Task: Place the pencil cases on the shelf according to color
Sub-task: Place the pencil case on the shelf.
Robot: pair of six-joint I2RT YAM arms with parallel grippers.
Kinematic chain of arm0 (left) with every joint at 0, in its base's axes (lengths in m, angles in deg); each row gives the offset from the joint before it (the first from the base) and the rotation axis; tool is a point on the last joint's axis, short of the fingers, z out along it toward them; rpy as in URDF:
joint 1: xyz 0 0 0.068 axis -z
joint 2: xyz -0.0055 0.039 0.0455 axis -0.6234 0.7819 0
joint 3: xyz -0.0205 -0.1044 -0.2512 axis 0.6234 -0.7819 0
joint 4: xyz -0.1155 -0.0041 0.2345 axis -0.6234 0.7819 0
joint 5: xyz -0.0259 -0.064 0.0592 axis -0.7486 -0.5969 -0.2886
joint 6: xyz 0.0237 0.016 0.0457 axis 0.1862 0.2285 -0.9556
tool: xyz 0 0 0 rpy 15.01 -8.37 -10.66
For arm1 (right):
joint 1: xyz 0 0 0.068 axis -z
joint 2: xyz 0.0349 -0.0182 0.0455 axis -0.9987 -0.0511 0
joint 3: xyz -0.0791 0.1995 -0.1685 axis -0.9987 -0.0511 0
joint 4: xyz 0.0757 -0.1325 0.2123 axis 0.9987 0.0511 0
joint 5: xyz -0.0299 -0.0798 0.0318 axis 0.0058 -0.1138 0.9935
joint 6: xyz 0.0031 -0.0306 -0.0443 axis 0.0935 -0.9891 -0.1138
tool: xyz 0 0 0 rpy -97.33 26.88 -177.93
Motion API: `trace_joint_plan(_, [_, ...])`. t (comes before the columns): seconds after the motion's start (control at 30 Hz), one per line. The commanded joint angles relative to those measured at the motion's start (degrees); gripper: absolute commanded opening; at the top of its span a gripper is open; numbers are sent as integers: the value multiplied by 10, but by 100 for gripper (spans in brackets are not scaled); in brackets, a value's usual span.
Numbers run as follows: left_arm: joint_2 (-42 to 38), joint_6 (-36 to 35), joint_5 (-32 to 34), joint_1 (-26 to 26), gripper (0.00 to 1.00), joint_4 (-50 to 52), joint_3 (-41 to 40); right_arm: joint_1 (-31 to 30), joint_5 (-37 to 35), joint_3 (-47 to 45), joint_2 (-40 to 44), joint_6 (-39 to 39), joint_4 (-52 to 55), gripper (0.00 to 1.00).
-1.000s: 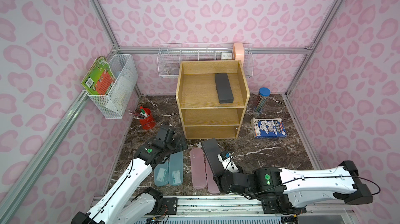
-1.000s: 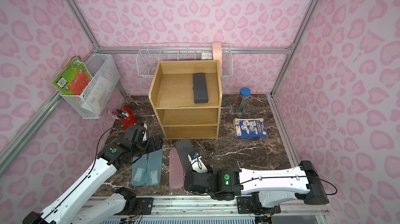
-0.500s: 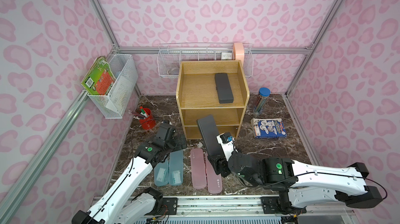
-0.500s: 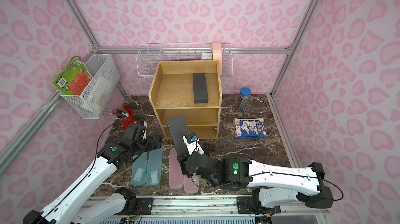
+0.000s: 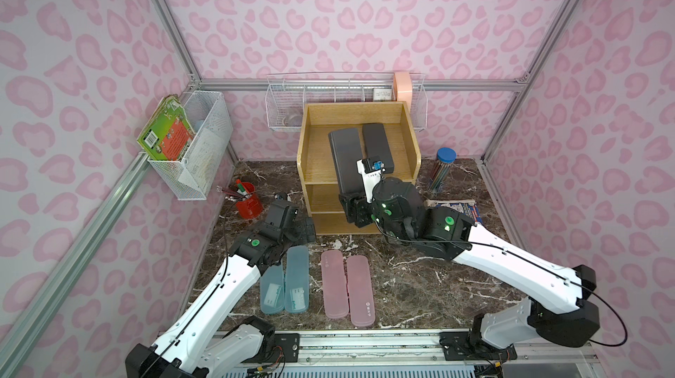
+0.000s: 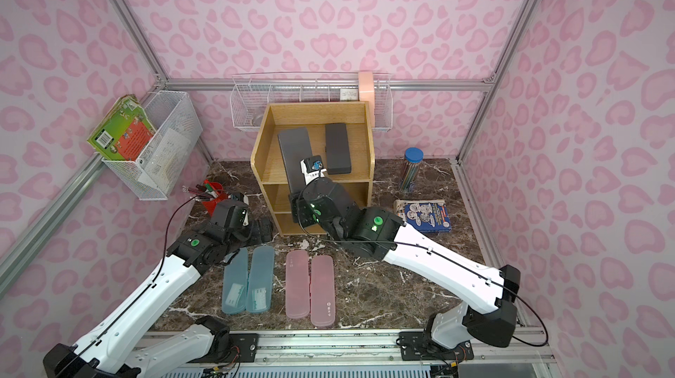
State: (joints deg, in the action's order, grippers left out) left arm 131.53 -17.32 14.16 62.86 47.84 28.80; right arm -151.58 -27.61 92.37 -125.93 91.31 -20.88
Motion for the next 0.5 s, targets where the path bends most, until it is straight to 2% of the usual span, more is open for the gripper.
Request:
trace_joint_plan(0.0, [7, -8, 2, -1, 98, -2, 6, 22, 10, 51, -39, 13, 27, 61])
trace_joint_plan(0.3, [10, -17, -28, 0, 99, 5, 12, 72, 29, 178, -156, 47, 67, 64])
trace_joint_plan(0.47, [5, -33, -42, 0, 99, 5, 3, 84, 25, 240, -209, 55, 107, 74])
